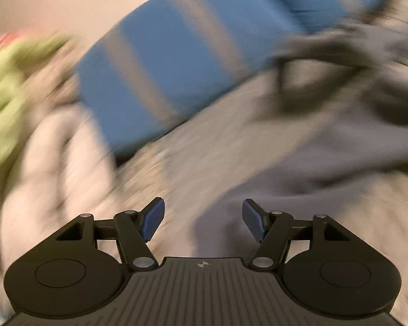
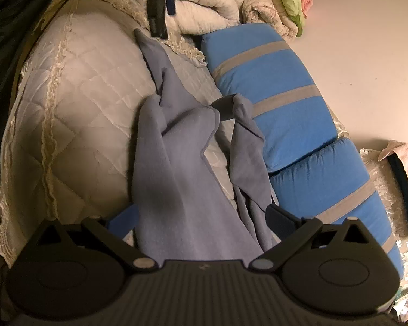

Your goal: Fold clothes

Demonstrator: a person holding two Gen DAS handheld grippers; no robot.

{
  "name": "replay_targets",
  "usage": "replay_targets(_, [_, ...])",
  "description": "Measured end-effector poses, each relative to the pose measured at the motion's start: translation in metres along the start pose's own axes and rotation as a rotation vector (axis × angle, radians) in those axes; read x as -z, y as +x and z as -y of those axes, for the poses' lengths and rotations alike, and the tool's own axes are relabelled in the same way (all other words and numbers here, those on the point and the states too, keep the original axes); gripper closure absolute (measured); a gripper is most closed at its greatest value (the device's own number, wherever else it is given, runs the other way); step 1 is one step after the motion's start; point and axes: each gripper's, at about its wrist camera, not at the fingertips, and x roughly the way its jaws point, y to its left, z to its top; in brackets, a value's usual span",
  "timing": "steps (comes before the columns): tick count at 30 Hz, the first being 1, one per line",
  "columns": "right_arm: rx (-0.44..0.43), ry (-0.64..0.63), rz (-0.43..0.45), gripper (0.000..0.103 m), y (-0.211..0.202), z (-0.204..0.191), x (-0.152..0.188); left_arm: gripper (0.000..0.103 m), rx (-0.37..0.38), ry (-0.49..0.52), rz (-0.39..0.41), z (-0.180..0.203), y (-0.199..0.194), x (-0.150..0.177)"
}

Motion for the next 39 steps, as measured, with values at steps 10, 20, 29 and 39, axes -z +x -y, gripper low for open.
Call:
replay_targets(10, [0.001,-0.009,0.001,0.000,-0.001,-0.001,0.001,0.041,0.001,0.446,0.012,0.054,-0.005,0.015])
replay_targets(20, [0.004,-0.012,0.001,0.000,-0.002,-0.001,0.002,0.040,-0.022,0.615,-0.027,0.051,0.013,0.020])
replay_targets(29, [0.005,-0.008,0.007,0.000,-0.003,0.000,0.004,0.073,-0.082,0.768,-0.106,0.061,0.026,0.030])
replay_targets(39, [0.013,-0.013,0.026,0.000,-0.007,0.002,0.003,0.101,-0.074,0.846,-0.135,0.034,0.014,0.071])
